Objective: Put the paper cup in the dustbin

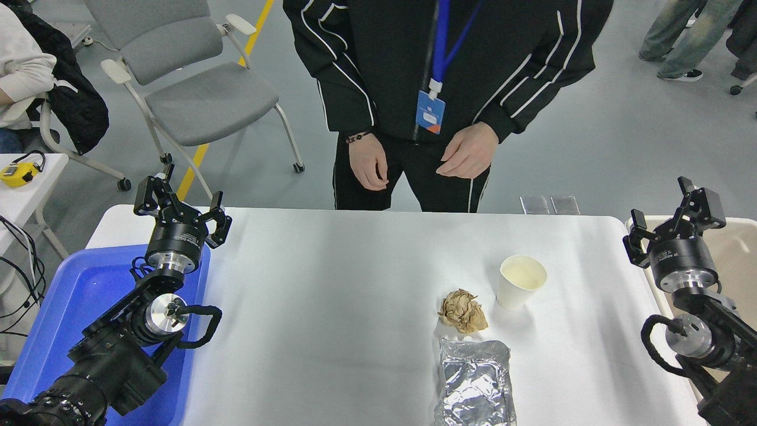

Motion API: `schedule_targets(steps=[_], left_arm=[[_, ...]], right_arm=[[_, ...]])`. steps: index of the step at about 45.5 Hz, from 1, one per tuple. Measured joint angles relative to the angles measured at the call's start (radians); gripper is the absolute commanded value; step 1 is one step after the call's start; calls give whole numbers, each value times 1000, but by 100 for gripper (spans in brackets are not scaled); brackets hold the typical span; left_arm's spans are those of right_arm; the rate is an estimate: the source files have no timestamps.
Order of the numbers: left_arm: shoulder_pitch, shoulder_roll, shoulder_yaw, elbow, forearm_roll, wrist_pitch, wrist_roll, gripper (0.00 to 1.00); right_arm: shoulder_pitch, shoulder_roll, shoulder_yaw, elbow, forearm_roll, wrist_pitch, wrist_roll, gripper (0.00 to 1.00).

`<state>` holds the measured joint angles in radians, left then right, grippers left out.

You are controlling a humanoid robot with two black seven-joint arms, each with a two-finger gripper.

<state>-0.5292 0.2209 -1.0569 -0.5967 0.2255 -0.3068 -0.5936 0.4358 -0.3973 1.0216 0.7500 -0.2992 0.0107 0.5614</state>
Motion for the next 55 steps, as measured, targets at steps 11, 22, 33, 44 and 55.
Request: schedule_targets(steps=[11, 22, 33, 44, 55], left_arm=[[0, 0, 0, 0, 0, 0, 0, 100], [0, 0, 0, 0, 0, 0, 0, 100], [0, 0, 0, 0, 0, 0, 0, 100], [0, 0, 0, 0, 0, 0, 0, 100], [0, 0, 0, 0, 0, 0, 0, 100]], right_arm=[[0, 0, 0, 0, 0, 0, 0, 99], [5, -1, 2, 1, 0, 0, 0, 99], [17, -6, 3, -1, 0, 1, 0, 99], [42, -22, -13, -35, -1, -3, -3, 99], [86, -60, -63, -50, -1, -5, -4, 99]])
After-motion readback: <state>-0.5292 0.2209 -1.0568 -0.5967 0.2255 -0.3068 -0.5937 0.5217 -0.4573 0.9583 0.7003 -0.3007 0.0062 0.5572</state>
